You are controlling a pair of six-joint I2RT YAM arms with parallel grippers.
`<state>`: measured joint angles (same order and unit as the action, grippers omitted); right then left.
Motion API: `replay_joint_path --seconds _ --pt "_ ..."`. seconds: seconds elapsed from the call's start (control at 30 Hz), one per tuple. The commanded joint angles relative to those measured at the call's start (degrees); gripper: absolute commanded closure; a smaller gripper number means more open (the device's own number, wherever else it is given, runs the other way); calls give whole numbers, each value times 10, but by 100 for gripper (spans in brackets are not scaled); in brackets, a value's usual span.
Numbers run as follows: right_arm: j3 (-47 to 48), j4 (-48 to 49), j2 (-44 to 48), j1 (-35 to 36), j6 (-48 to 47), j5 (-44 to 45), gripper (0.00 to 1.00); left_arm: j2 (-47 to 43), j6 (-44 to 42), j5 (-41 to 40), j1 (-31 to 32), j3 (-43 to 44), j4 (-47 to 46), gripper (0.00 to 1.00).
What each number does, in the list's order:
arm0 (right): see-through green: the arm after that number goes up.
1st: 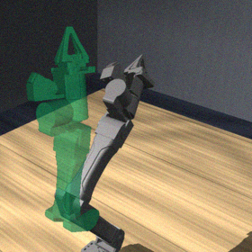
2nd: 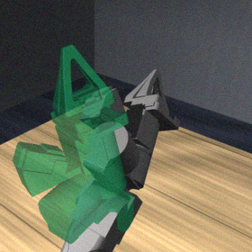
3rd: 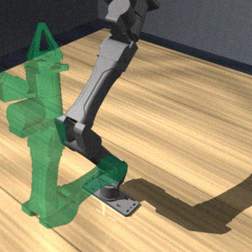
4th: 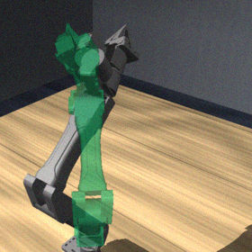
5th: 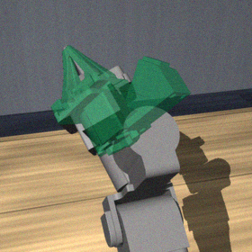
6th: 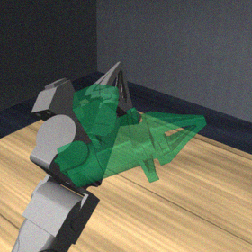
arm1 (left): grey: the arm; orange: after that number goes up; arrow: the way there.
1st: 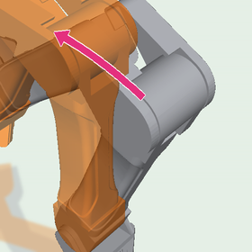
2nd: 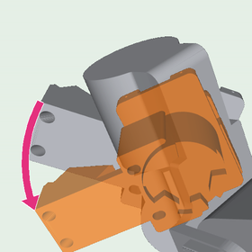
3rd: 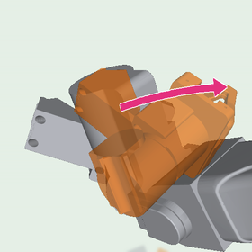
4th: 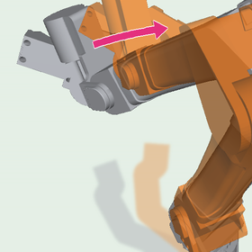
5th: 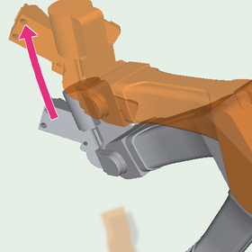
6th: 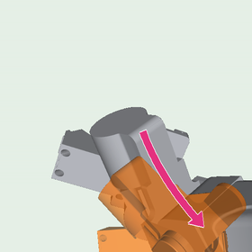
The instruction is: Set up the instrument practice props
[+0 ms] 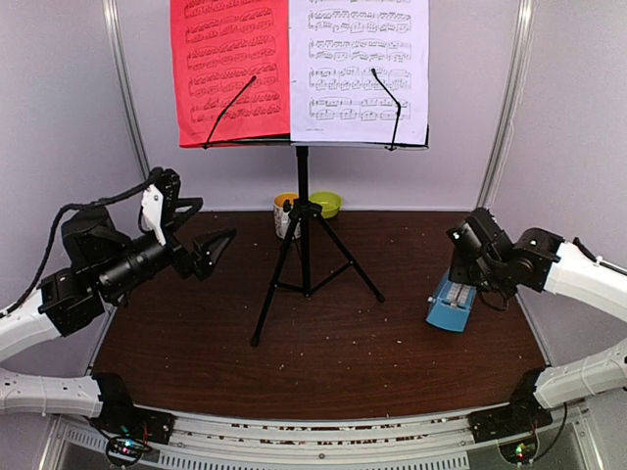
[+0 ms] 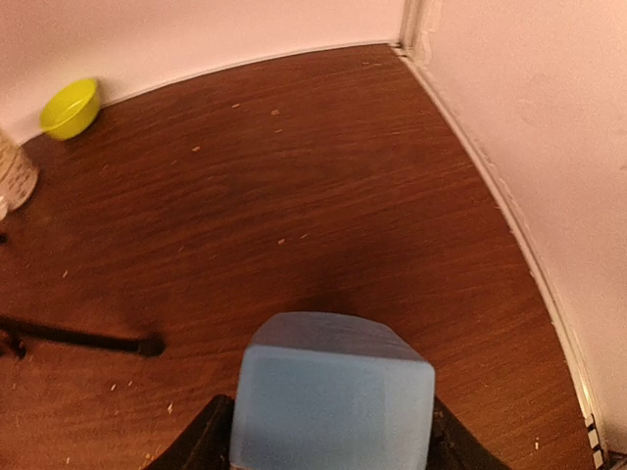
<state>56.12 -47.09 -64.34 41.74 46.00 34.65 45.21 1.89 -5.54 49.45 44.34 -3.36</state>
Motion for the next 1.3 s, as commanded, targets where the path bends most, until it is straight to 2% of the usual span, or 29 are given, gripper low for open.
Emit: replay_joint_path --seconds 0.0,0.13,0.3,0.4,0.57,0.67,0.73,0.8,0.93,1.03,1.27 --pt "21 49 19 74 -59 17 55 -17 -18 22 12 -37 -43 2" --pt "6 95 31 132 -103 -20 56 -18 -36 9 47 -72 -57 4" --pt "-44 198 54 157 -155 -116 57 13 -29 -1 116 -126 -127 12" --pt "-71 256 69 164 -186 -170 61 61 -33 -34 171 -152 -174 17" --pt "-102 323 99 170 -227 -242 64 160 -9 -41 221 -182 -253 26" --pt "-118 351 120 172 -257 -289 65 214 -13 -59 250 -183 -287 29" --pt "-131 371 136 172 -275 -322 69 246 -20 -75 264 -178 -299 30" --pt "-144 390 150 173 -290 -349 75 273 -26 -81 271 -177 -321 28" --pt "-145 388 160 173 -306 -382 84 325 -29 -89 280 -165 -357 18" --pt "-146 393 164 172 -310 -413 85 360 -29 -91 284 -146 -360 9" --pt "-153 418 173 174 -308 -453 83 420 -30 -84 288 -100 -365 7"
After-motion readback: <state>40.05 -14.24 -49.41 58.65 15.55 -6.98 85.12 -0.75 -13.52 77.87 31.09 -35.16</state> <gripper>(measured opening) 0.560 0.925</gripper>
